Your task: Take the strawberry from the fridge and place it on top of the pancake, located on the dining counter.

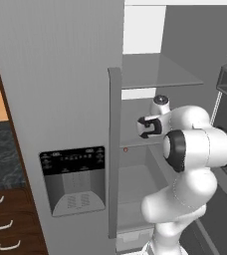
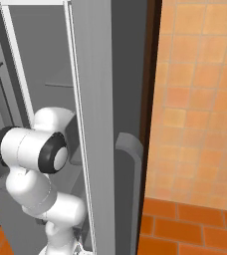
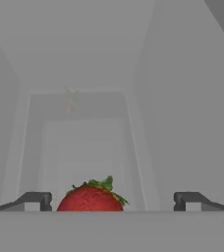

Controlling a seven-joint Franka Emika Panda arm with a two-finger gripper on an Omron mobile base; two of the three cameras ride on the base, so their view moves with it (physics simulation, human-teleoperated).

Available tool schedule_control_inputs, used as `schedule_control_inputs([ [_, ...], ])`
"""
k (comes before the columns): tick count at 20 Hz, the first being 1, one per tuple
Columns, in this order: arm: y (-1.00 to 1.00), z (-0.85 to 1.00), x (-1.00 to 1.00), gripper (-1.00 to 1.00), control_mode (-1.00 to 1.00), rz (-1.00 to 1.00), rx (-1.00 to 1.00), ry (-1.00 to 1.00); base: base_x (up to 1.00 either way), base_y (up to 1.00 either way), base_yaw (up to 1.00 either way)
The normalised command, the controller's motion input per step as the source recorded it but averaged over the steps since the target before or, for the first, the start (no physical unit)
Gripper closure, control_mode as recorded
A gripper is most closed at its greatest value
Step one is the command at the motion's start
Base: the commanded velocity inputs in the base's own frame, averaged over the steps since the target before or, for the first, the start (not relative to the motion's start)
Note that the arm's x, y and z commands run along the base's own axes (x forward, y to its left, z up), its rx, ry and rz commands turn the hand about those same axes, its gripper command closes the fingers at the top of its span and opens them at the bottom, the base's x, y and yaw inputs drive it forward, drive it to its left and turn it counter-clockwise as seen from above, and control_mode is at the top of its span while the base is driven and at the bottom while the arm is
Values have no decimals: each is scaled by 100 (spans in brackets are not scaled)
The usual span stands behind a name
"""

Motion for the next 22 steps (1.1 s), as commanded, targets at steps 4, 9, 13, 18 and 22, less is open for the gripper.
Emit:
schedule_control_inputs([
  [4,0,-19,17,-100,-100,0,0,0,0,0,0],
  [9,0,-20,13,-100,-100,0,0,0,0,0,0],
  [13,0,-26,4,-100,-100,0,0,0,0,0,0],
  [18,0,-33,-51,-100,-100,0,0,-2,0,0,0],
  [22,0,-30,-40,-100,-100,0,0,-1,0,0,0],
])
